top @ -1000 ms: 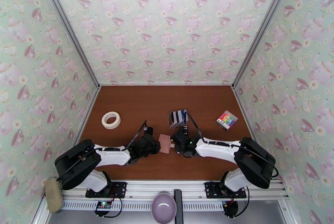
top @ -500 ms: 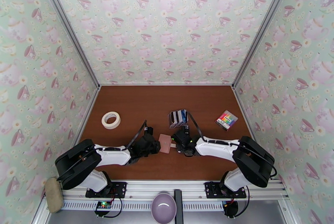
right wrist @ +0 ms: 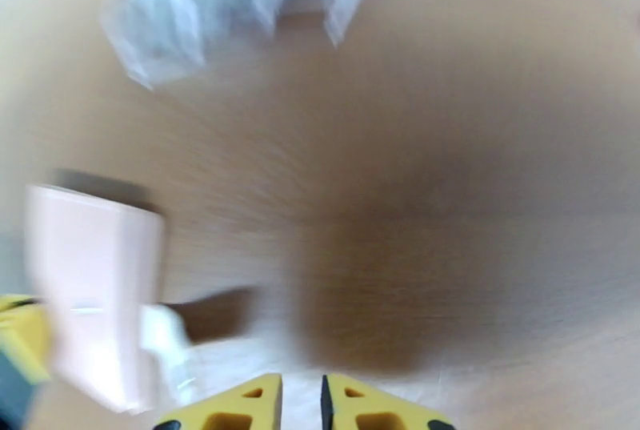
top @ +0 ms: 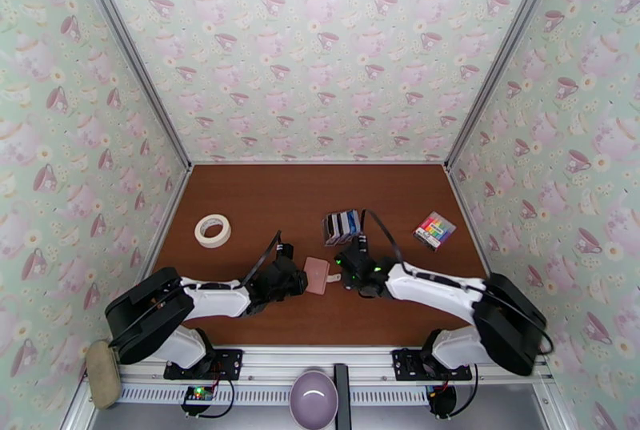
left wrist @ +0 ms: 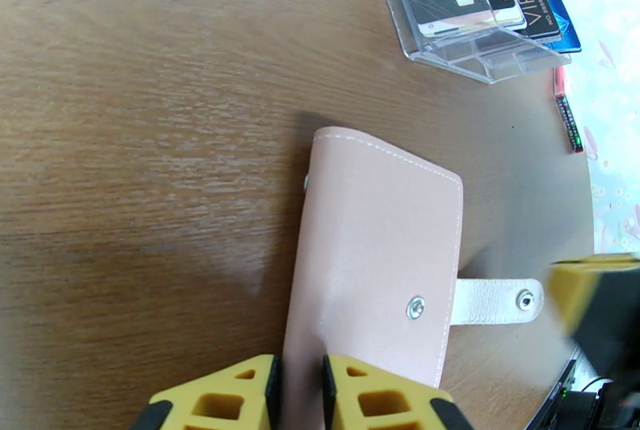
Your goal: Put the credit cards into the card holder
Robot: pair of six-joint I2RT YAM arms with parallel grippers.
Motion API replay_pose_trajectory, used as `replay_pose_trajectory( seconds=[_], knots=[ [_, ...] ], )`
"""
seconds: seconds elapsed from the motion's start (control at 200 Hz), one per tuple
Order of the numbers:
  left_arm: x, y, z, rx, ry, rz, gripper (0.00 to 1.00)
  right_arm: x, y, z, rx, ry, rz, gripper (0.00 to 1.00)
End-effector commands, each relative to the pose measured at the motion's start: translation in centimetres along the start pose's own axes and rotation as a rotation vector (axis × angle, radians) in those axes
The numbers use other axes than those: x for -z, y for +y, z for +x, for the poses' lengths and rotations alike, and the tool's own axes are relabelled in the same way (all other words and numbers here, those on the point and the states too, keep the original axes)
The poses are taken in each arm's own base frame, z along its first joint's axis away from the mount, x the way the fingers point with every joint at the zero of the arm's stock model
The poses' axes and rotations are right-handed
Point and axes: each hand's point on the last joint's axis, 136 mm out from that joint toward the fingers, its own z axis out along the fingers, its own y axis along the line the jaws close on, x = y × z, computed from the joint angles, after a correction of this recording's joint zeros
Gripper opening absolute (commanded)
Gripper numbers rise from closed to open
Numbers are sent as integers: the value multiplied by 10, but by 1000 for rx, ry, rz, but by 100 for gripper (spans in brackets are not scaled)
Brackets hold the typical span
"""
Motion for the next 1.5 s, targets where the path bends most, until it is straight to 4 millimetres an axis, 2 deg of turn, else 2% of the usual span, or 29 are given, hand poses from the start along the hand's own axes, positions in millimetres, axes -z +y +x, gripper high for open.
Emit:
replay_pose_trajectory(
  seconds=[0.0,0.07,0.165,0.516,0.636,0.836,0.982,1.262,1.492],
  knots=[
    [4,26,35,-12,139,-96,23,29,21,-24,-8,-50,-95,22],
    [7,22,32,-15,132,-87,23,37,36,-29,-17,-51,-164,23],
    [11,17,27,-19,119,-75,23,37,58,-28,-28,-30,-256,23],
    [26,14,19,-28,86,-61,28,3,118,-5,-58,83,-422,23],
    [28,16,20,-22,81,-60,29,-8,129,2,-65,111,-437,22],
    [30,21,22,-23,81,-65,28,-27,117,13,-66,136,-371,22],
    [26,15,25,-42,100,-39,28,-38,106,22,-78,156,-347,22],
    [24,23,28,-40,108,-78,26,-48,81,30,-105,169,-322,22],
    [24,27,30,-33,112,-87,25,-54,72,38,-128,183,-357,21]
  ],
)
